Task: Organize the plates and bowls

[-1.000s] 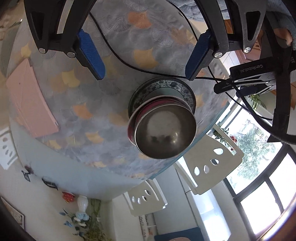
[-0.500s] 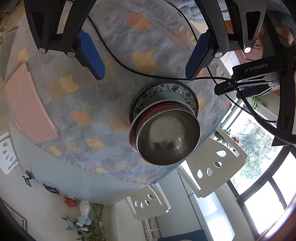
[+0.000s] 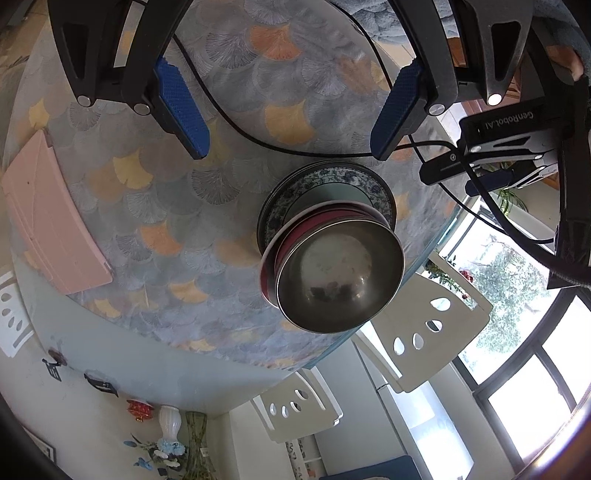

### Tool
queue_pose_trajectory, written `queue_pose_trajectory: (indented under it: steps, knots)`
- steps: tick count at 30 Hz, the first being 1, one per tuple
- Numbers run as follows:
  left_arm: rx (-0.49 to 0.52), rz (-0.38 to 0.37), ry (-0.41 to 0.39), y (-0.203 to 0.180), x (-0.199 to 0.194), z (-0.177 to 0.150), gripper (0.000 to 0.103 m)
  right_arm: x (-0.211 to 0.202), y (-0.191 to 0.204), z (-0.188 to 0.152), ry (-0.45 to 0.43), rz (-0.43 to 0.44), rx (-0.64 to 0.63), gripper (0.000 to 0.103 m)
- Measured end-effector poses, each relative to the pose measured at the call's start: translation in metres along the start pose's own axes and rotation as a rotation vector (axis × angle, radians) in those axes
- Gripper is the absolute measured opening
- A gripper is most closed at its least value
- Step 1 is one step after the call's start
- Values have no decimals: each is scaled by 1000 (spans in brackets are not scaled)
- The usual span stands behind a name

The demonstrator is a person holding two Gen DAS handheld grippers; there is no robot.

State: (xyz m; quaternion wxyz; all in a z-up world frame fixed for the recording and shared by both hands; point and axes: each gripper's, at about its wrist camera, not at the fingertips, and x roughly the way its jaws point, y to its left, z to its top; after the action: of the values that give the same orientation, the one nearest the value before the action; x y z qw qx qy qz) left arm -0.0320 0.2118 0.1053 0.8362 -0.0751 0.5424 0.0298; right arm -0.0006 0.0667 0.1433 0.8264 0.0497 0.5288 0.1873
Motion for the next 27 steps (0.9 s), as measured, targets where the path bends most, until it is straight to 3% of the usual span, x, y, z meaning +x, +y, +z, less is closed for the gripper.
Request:
queue_pose_trajectory:
  steps: [8, 10, 13, 16, 19, 21, 22, 25, 27]
  knots:
    - [82, -75, 7, -30, 0, -11, 88, 4, -16, -7, 6, 12, 35, 88]
    - [155, -110, 21, -53, 3, -18, 88, 4, -35, -12, 8, -36, 85, 88]
    - [286, -172, 54, -95, 14, -29, 89, 9, -85, -30, 2, -168, 213, 88]
    - [433, -188, 90, -145, 38, -38, 91, 22, -138, -52, 7, -324, 325, 88]
    - [561, -105, -33, -190, 65, -43, 98, 35, -184, -73, 9, -435, 390, 88]
    - [599, -85, -75, -214, 89, -44, 100, 41, -204, -85, 12, -474, 421, 88]
    - [598, -99, -68, -222, 100, -43, 100, 43, -211, -90, -2, -484, 431, 94]
    - [574, -167, -26, -238, 129, -41, 100, 39, -215, -104, -106, -527, 435, 101]
    - [589, -166, -79, -244, 134, -43, 102, 41, -212, -112, -169, -550, 431, 103]
